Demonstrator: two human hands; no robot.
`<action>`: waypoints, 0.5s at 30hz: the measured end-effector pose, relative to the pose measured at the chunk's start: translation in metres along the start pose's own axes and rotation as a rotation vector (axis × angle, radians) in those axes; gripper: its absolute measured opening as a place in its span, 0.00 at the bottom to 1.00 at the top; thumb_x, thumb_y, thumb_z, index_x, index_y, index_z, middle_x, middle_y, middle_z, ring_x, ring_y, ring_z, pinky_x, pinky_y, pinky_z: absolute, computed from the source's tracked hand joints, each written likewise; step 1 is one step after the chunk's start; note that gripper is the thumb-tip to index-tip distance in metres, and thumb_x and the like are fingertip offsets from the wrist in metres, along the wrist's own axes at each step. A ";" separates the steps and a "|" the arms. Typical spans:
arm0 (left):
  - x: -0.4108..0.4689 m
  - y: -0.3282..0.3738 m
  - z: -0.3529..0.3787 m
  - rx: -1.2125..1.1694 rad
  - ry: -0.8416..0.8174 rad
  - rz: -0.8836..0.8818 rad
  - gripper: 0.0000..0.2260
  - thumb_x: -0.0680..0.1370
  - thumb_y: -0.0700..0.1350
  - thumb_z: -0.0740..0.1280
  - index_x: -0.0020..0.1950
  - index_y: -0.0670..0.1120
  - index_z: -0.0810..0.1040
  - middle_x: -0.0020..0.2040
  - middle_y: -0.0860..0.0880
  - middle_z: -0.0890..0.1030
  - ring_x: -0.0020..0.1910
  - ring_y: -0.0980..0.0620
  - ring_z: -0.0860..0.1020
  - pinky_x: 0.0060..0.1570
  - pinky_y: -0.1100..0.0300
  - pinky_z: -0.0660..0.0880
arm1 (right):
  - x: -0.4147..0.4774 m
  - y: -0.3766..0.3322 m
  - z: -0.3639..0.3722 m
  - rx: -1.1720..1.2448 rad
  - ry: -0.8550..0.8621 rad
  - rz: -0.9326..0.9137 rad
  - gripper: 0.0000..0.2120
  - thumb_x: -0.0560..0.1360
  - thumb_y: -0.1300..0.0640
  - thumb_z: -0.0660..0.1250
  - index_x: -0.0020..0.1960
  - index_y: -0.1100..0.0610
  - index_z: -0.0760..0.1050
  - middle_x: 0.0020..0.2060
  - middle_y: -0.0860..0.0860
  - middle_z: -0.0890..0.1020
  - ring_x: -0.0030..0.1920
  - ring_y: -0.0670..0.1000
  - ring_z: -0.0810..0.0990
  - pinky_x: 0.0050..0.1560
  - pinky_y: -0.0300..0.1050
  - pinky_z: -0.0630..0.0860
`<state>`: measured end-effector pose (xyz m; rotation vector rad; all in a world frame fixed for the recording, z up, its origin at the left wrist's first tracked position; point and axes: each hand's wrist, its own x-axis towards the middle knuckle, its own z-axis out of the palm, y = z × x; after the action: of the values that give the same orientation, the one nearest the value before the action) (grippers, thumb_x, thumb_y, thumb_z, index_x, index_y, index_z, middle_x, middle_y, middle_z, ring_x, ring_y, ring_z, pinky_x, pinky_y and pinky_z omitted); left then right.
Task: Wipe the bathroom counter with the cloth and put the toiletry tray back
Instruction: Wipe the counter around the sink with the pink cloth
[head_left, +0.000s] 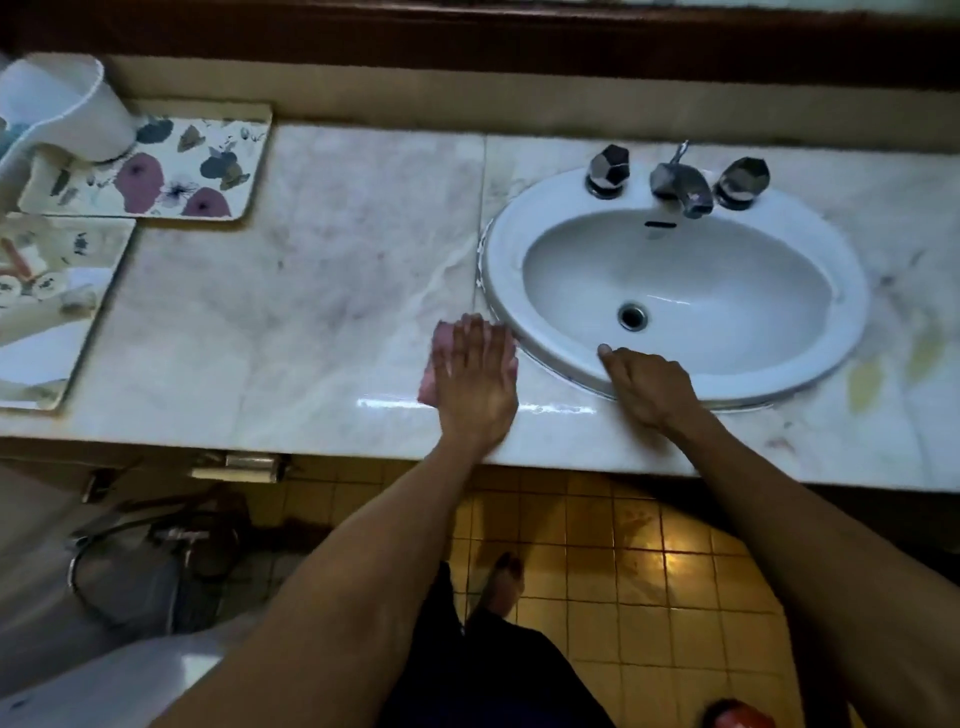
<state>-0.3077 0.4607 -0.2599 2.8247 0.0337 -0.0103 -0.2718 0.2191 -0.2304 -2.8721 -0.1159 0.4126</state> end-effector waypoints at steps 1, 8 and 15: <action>-0.010 0.011 0.003 -0.007 -0.047 0.062 0.26 0.86 0.54 0.49 0.83 0.49 0.53 0.83 0.46 0.52 0.83 0.47 0.46 0.80 0.39 0.45 | -0.002 0.006 -0.001 -0.019 0.022 0.007 0.26 0.82 0.38 0.43 0.40 0.52 0.70 0.38 0.53 0.80 0.43 0.59 0.79 0.47 0.51 0.69; -0.016 -0.077 -0.020 0.167 -0.225 0.533 0.24 0.86 0.57 0.48 0.83 0.57 0.53 0.84 0.51 0.50 0.83 0.50 0.46 0.79 0.43 0.49 | -0.002 0.007 0.010 -0.161 0.202 0.010 0.23 0.83 0.47 0.49 0.41 0.58 0.76 0.34 0.57 0.82 0.35 0.62 0.79 0.42 0.50 0.70; 0.018 -0.062 -0.019 0.070 -0.022 -0.126 0.24 0.85 0.53 0.52 0.82 0.52 0.58 0.82 0.45 0.59 0.81 0.42 0.57 0.75 0.37 0.57 | 0.004 0.007 0.015 -0.137 0.225 0.102 0.30 0.78 0.42 0.41 0.39 0.56 0.76 0.35 0.55 0.81 0.37 0.60 0.78 0.42 0.48 0.62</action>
<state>-0.2908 0.5256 -0.2611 2.8868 0.2100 -0.0726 -0.2718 0.2161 -0.2474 -3.0440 0.0441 0.0999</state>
